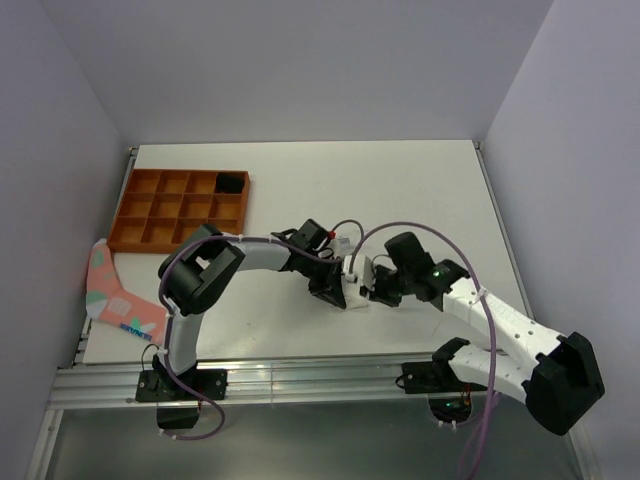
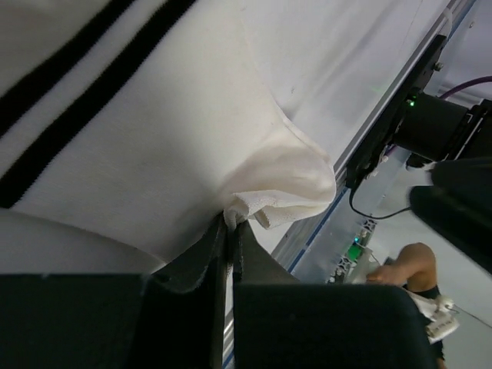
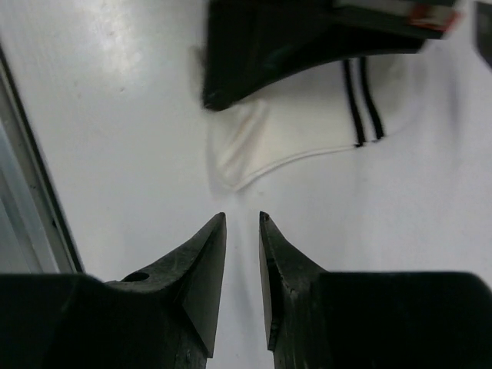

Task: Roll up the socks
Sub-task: Roll the sock at the center of the board.

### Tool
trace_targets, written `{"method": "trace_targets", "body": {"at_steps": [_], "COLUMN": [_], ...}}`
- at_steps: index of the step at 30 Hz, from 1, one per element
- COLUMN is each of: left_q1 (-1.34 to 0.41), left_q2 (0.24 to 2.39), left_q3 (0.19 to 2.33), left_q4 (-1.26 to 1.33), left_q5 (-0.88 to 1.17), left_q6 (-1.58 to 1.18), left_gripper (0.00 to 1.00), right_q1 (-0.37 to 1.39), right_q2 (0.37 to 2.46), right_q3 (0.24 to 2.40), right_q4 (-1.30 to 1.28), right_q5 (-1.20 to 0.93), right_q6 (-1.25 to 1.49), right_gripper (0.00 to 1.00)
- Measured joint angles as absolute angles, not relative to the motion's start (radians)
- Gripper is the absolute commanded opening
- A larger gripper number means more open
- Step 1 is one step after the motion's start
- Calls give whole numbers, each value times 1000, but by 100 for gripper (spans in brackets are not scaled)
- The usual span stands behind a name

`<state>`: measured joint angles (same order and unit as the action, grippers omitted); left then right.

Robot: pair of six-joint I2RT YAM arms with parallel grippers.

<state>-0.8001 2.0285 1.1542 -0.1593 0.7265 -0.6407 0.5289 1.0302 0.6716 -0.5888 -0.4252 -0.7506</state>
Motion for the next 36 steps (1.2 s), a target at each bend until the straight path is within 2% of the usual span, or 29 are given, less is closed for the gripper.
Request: {"method": "trace_targets", "body": {"at_steps": [4, 11, 18, 21, 36], "left_q1": [-772, -752, -749, -748, -744], "left_q2": [2040, 2067, 2088, 2093, 2107], "left_q3": [1159, 1180, 1201, 1206, 1213], "left_q4": [-209, -268, -313, -329, -358], "left_q5": [768, 819, 851, 862, 893], "left_q6": [-641, -637, -619, -612, -587], "left_gripper": [0, 0, 0, 0, 0], "right_q1": [638, 727, 846, 888, 1049], "right_q2": [995, 931, 933, 935, 990], "right_q3": [590, 546, 503, 474, 397], "right_q4": [-560, -474, -403, -378, -200], "right_q5": [-399, -353, -305, -280, -119], "right_q6": [-791, -844, -890, -909, -996], "right_gripper": [34, 42, 43, 46, 44]}}
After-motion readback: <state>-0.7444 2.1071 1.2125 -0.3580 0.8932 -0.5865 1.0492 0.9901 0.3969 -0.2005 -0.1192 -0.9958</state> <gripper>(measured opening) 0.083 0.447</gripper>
